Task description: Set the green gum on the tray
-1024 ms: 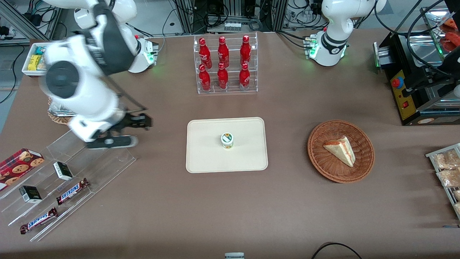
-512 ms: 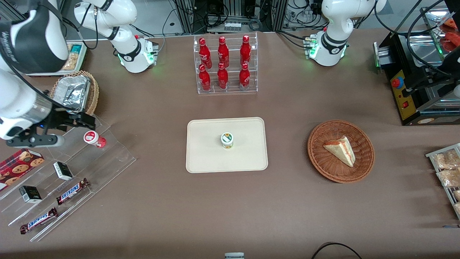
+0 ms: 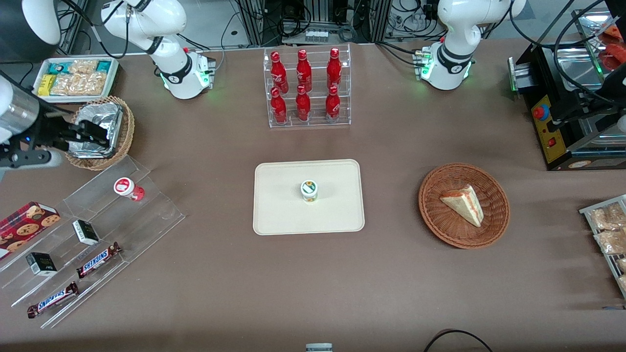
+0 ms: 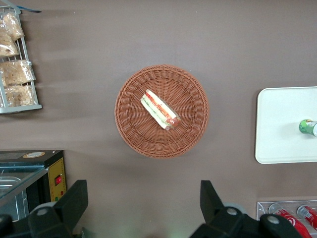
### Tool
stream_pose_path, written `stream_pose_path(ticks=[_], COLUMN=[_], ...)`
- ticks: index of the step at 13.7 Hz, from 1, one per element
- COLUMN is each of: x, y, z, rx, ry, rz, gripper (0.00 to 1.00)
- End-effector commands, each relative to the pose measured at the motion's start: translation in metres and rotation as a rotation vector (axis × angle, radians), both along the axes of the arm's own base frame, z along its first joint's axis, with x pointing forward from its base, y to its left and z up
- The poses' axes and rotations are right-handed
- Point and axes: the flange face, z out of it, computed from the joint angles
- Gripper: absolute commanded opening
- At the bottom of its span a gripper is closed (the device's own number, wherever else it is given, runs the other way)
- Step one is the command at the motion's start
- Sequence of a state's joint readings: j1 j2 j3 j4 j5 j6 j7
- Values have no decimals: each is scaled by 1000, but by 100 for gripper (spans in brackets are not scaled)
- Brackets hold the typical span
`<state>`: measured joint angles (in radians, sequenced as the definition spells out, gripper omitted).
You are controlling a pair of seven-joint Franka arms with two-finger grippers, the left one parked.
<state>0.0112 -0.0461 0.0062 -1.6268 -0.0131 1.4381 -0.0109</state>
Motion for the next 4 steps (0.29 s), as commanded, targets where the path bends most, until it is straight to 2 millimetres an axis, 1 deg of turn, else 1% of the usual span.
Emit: stream_pose_path(ticks=[1,4], x=[-16,-23], y=[-15,-29], z=[7,14], rx=[9,11], ry=[31,35], rz=[-18,-47], gripper=[100,100])
